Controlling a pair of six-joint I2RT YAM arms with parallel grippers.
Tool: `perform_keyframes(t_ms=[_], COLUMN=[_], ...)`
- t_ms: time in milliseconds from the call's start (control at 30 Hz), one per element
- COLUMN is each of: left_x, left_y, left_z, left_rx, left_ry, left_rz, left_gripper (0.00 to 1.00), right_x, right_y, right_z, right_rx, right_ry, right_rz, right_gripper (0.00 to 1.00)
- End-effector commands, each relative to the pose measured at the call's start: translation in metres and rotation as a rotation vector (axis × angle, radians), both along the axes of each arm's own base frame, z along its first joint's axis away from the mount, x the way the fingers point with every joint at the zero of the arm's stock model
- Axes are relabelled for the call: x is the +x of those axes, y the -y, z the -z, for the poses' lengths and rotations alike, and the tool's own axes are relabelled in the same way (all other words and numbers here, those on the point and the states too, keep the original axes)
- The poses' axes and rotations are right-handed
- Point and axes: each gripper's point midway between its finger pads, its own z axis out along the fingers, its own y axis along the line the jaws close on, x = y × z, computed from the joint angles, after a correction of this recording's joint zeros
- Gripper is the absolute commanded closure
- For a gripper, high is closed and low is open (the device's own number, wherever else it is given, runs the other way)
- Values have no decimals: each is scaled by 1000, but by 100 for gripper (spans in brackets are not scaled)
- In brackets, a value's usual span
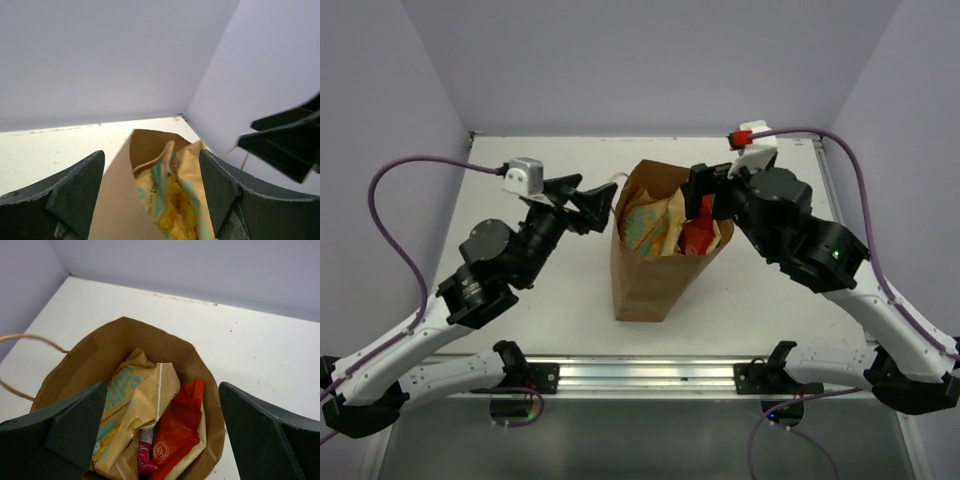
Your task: Place the snacks into the paper bag
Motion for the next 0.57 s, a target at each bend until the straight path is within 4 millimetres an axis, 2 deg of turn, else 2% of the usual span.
perform_keyframes(t_ms=[0,33,100,267,533], left_x=[-8,-5,-10,-10,-11], left_y=[-73,-97,-128,-137,-141], left_z=[-44,-39,-37,-18,-8], left_rx=[-113,-125,-105,-12,-12], left_ry=[76,52,46,0,-21], left_rz=[-227,-338,-446,-487,-497], left_gripper=[21,24,25,24,24], right_x=[-14,-17,-22,-27,-28], right_y=[48,58,79,104,114], right_z=[-42,-40,-40,-34,-32], right_rx=[65,56,41,0,-13], right_ry=[81,81,100,93,79], right_rz=[119,150,208,293,346], right_gripper=[1,1,1,1,1])
